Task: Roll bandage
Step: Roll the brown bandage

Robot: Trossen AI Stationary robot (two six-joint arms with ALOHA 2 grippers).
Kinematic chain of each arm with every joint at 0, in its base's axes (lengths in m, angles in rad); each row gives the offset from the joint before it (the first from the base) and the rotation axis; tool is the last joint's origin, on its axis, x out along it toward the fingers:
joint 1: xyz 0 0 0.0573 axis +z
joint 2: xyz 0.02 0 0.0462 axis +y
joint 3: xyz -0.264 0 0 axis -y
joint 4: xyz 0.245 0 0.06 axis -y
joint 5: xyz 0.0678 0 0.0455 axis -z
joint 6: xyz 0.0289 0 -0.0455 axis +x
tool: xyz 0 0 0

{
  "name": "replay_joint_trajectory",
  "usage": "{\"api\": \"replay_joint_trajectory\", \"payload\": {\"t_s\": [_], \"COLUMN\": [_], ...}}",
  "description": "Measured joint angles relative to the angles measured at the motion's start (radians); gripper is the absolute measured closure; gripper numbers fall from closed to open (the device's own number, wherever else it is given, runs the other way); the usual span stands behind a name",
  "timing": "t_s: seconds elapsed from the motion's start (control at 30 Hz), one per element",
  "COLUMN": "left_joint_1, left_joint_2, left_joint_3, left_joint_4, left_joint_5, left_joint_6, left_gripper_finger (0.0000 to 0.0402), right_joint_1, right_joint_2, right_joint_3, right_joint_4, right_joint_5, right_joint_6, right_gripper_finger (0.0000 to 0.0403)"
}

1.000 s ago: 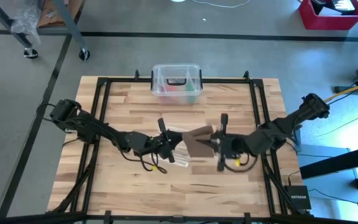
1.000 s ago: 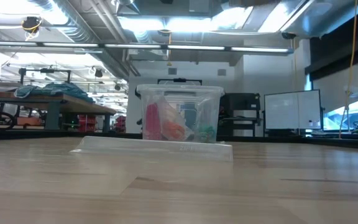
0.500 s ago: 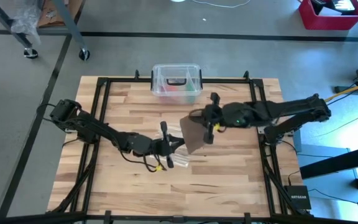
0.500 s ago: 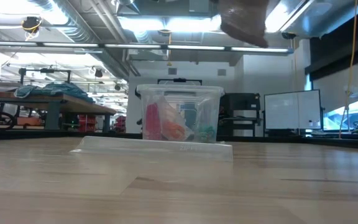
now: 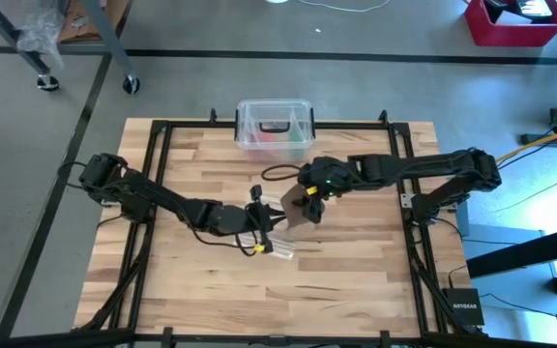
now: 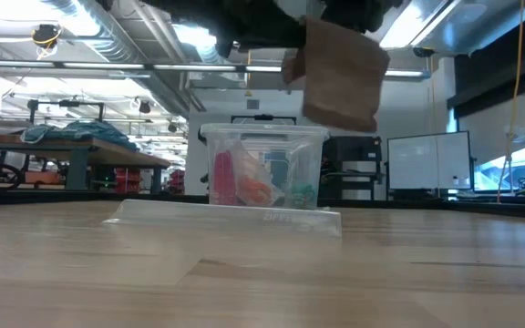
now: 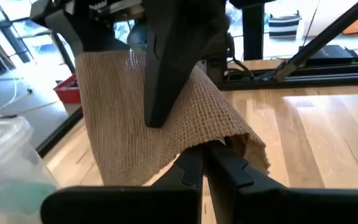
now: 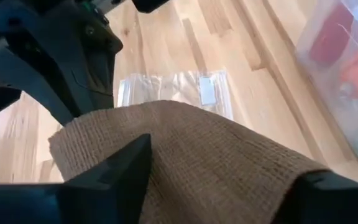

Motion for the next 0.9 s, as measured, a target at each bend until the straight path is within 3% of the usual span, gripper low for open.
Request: {"api": "replay_joint_trajectory", "payload": {"t_s": [0.23, 0.37, 0.57, 0.9], "left_joint_1": [0.018, 0.017, 0.018, 0.017], "left_joint_2": [0.000, 0.000, 0.000, 0.000], "left_joint_3": [0.000, 0.000, 0.000, 0.000], "left_joint_4": [-0.063, -0.093, -0.092, -0.092], "left_joint_5": [-0.001, -0.001, -0.004, -0.003], "left_joint_6": [-0.051, -0.058, -0.049, -0.044], "left_gripper_finger": [0.0402, 0.0401, 0.0402, 0.0402], "right_joint_1": [0.001, 0.000, 0.003, 0.003], "right_joint_2": [0.025, 0.028, 0.004, 0.006], "right_joint_3": [0.000, 0.024, 0.060, 0.061], "right_joint_4": [0.006, -0.054, -0.034, -0.140], "right_joint_5": [0.009, -0.036, 0.020, -0.091], "right_joint_6": [-0.004, 0.009, 0.015, 0.041], "right_gripper_finger": [0.0130, 0.0131, 0.0132, 0.0132]}}
